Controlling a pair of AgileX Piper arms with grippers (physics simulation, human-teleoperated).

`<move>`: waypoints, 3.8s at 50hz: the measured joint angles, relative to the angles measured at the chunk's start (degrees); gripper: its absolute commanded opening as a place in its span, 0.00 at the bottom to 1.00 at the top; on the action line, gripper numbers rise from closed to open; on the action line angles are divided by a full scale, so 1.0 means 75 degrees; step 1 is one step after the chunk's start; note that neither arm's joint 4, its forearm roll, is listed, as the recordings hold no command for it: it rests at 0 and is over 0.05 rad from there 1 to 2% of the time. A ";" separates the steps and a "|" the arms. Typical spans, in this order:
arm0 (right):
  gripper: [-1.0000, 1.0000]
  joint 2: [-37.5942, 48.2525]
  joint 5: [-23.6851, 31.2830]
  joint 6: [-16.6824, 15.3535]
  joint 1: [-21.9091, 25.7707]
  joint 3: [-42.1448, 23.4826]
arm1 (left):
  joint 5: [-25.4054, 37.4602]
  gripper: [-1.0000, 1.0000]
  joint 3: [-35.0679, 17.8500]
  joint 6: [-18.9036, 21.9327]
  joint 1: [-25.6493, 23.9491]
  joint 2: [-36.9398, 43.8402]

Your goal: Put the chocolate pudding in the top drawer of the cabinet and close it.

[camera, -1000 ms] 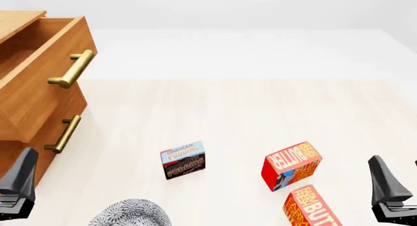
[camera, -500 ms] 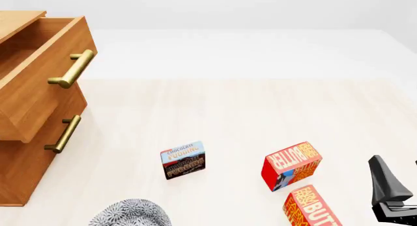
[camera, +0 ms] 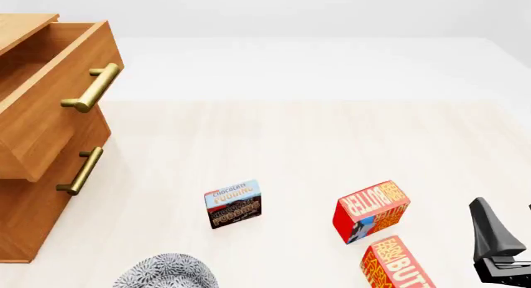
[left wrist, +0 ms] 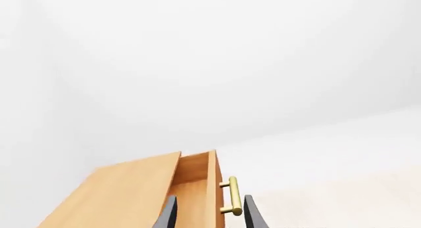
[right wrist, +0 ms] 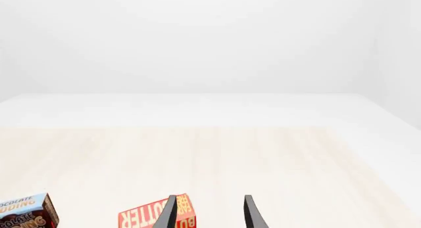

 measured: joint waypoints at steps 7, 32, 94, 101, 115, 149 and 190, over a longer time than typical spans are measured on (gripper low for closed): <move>1.00 0.0001 0.0000 0.0000 0.0000 0.0000 | 0.0461 1.00 -0.0953 0.0344 0.0104 0.0689; 1.00 0.0001 0.0000 0.0000 0.0000 -0.0001 | 0.3095 1.00 -0.4854 0.0495 0.0235 0.3292; 1.00 0.0001 0.0000 0.0000 0.0000 -0.0001 | 0.5062 1.00 -0.5205 -0.1294 0.0644 0.6288; 1.00 0.0001 0.0000 0.0000 0.0000 -0.0001 | 0.4806 1.00 -0.4869 -0.1390 0.0569 0.6364; 1.00 0.0001 0.0000 0.0000 0.0000 -0.0001 | 0.4284 1.00 -0.4297 -0.1468 0.0612 0.6564; 1.00 0.0001 0.0000 0.0000 -0.0001 -0.0001 | 0.3385 1.00 -0.3203 -0.1599 0.0553 0.6803; 1.00 0.0001 0.0000 0.0000 0.0000 -0.0001 | 0.2556 1.00 -0.2226 -0.1702 0.0241 0.6843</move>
